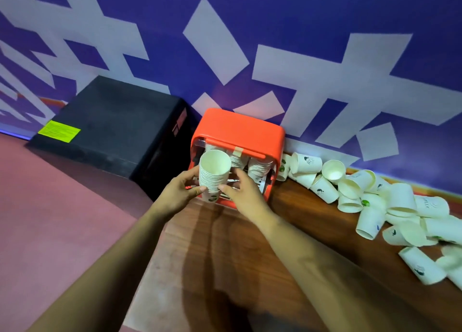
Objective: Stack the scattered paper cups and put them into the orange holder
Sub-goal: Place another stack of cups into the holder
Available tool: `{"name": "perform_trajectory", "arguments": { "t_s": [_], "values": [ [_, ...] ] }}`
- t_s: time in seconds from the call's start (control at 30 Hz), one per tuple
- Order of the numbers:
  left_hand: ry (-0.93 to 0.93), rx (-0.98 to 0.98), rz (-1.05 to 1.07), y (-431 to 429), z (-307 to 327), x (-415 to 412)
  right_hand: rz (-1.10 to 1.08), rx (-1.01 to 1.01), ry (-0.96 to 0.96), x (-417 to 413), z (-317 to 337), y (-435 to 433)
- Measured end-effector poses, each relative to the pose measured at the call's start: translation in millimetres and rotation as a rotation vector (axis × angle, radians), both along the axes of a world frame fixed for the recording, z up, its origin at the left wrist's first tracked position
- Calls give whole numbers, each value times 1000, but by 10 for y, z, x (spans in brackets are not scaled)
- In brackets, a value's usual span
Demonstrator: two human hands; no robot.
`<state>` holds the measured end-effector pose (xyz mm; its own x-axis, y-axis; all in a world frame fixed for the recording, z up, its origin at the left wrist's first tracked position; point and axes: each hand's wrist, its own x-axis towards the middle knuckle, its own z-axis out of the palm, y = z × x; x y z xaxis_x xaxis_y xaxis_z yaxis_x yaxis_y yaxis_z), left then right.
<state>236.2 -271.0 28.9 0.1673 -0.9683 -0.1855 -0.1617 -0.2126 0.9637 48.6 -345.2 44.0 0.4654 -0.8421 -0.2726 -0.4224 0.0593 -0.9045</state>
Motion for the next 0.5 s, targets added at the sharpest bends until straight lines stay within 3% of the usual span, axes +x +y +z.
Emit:
{"name": "perform_trajectory", "arguments": {
  "t_s": [0.5],
  "values": [
    [-8,37,-30,-275,-457,308,-26,-9,66,312,-474,-219]
  ]
}}
